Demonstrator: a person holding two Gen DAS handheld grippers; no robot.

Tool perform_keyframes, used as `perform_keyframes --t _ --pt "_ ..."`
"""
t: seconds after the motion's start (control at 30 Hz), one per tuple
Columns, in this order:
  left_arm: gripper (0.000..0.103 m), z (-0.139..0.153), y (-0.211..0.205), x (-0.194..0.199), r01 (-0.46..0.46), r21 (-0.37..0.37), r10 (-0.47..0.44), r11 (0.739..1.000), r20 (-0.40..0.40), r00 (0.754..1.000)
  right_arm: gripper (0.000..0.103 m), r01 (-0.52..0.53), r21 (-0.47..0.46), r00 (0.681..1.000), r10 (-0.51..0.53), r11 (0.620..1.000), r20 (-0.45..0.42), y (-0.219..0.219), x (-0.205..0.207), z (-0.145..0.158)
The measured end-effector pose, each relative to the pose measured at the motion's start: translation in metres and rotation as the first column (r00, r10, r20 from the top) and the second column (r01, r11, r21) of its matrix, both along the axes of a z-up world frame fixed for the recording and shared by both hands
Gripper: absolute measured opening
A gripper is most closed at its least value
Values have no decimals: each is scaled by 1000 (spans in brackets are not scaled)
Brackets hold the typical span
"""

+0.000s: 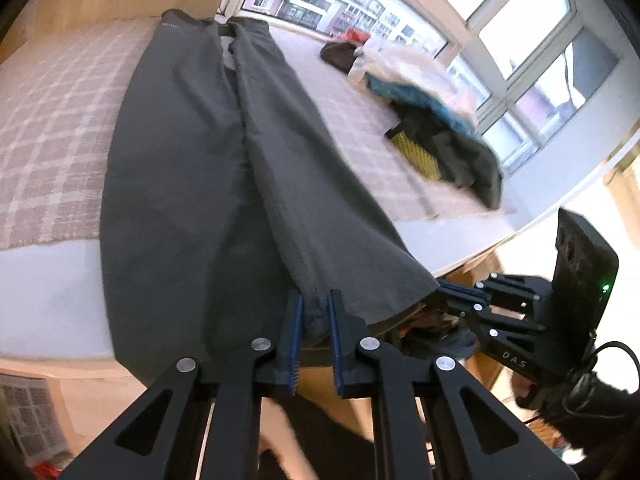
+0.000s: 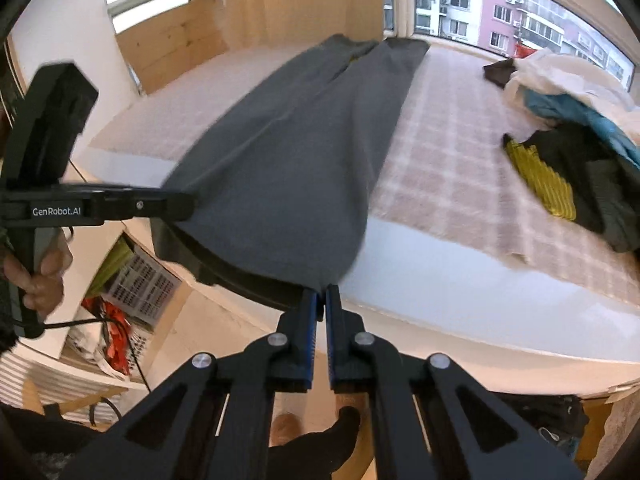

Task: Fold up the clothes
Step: 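Grasp the strip end with both grippers and lift it off the bed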

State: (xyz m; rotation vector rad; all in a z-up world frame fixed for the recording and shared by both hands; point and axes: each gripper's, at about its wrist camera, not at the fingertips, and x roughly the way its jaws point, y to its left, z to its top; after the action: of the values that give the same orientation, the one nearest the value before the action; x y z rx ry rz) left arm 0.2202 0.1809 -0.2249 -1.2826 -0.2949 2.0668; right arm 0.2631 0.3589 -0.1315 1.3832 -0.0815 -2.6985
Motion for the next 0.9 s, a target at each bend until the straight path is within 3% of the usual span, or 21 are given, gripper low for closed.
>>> perform_keyframes --t 0.13,0.23,0.33,0.37,0.47,0.7,0.83,0.9 --pt "11 3 2 10 -1 124 -2 992 27 1000 1 73 5 997 -73 997 -16 17 11 8" --pt "11 -23 13 9 8 26 -9 1000 46 999 1 102 -30 993 -100 994 59 26 6 -15" --pt "11 -44 10 5 -12 20 10 1000 102 995 4 90 -19 996 -90 996 30 21 9 -17" --pt "11 -43 7 4 -20 27 17 999 102 995 10 81 -11 997 -81 997 7 17 11 -14" --pt "11 -34 3 2 -28 16 26 999 80 996 46 18 -10 999 -19 1000 -39 3 11 -14" --pt "11 -25 4 -2 -8 7 7 1000 77 997 46 -128 129 988 138 983 -72 -39 -9 -27" --pt "11 -24 4 -4 -12 13 10 1000 82 997 45 -155 221 981 176 963 -77 -54 -17 -36" --pt "11 -23 5 -3 -17 27 15 999 88 996 8 -146 238 983 168 960 -72 -52 -18 -38"
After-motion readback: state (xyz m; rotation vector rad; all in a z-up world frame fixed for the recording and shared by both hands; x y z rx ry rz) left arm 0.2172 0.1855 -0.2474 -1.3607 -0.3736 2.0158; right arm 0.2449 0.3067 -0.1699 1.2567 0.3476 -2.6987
